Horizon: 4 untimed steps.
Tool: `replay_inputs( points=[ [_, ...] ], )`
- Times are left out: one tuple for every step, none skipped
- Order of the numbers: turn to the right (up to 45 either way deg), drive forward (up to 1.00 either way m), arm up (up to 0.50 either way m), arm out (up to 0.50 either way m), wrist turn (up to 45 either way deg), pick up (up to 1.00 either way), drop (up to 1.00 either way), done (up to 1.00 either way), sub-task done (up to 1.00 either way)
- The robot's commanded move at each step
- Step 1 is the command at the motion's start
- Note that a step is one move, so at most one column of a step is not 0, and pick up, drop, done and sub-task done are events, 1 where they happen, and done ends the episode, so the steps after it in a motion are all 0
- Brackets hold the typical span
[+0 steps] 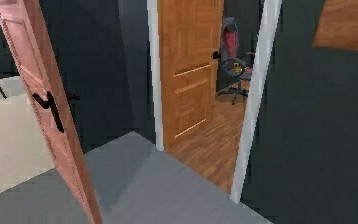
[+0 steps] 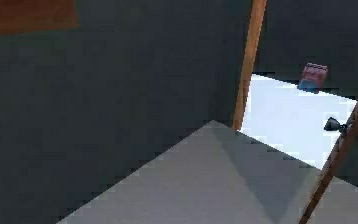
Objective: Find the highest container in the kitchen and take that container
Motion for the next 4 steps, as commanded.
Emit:
replay_inputs(
  points=[
    [0.0, 1.00, 0.00, 0.00, 0.0, 0.00, 0.00, 0.00, 0.00],
    [0.0, 0.45, 0.00, 0.00, 0.0, 0.00, 0.00, 0.00, 0.00],
    [42.0, 0.00, 0.00, 0.00, 0.0, 0.00, 0.00, 0.00, 0.00],
    [0.0, 1.00, 0.00, 0.00, 0.0, 0.00, 0.00, 0.00, 0.00]
  ],
)
